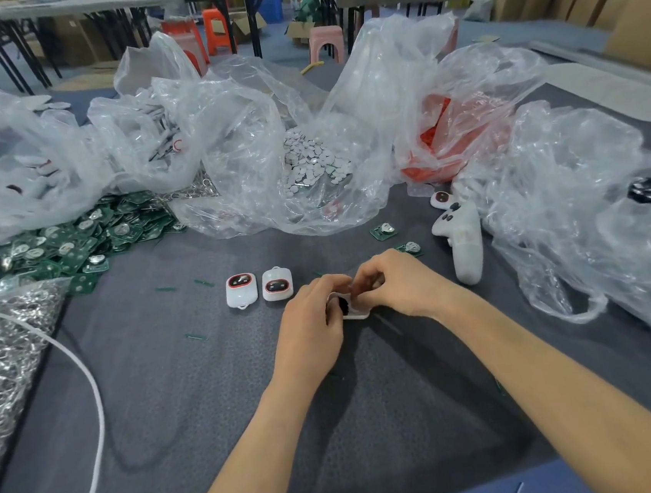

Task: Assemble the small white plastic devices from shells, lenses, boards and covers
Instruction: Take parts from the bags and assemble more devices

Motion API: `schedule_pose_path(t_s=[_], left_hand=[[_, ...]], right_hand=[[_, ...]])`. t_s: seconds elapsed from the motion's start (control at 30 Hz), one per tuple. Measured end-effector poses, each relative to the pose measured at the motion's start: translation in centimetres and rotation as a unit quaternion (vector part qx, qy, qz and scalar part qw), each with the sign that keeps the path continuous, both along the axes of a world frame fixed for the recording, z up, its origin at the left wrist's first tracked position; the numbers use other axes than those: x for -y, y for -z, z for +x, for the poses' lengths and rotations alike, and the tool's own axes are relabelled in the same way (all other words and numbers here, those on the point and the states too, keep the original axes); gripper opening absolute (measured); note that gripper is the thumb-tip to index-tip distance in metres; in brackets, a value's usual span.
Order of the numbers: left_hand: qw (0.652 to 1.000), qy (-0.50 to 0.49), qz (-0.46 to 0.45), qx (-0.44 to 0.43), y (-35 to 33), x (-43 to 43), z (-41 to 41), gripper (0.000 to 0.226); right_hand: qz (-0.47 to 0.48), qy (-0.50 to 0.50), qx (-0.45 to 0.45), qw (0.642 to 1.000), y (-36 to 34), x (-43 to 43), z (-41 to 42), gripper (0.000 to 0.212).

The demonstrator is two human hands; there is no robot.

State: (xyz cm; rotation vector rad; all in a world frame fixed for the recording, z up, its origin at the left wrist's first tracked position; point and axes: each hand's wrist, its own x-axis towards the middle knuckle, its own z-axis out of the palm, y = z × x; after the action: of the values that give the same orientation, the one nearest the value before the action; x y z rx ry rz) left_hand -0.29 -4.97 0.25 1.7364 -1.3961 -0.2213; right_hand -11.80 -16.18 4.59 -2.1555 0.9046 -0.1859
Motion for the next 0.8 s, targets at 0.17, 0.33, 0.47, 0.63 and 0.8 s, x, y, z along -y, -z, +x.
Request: schedule_pose_path(t_s=[0.17, 0.33, 0.47, 0.63, 0.8], left_hand=[[1.0, -0.001, -0.002, -0.002, -0.1, -0.1, 0.0, 0.039], [1.0, 0.002, -0.004, 0.003, -0.1, -0.1, 0.0, 0.04], [1.0, 0.003, -0.004, -0.001, -0.2, -0.2, 0.0, 0.042], [1.0, 0.003, -0.001, -0.002, -0.3, -0.2, -0.1, 0.041], [1.0, 0.016, 0.008, 0.019, -0.3, -0.3, -0.3, 0.028]], right_hand=[[0.006, 0.015, 0.019, 1.0, 0.3, 0.0, -0.1, 0.016], [0.004, 0.023, 0.001, 1.0, 0.2, -0.1, 0.1, 0.02], [-0.038, -0.003, -0.076, 0.996, -0.9, 0.1, 1.2, 0.024], [-0.059, -0.045, -0.172, 0.982, -2.1, 0.0, 2.6, 0.025], [-0.099, -0.065, -0.217, 0.969, -2.5, -0.2, 3.2, 0.021]])
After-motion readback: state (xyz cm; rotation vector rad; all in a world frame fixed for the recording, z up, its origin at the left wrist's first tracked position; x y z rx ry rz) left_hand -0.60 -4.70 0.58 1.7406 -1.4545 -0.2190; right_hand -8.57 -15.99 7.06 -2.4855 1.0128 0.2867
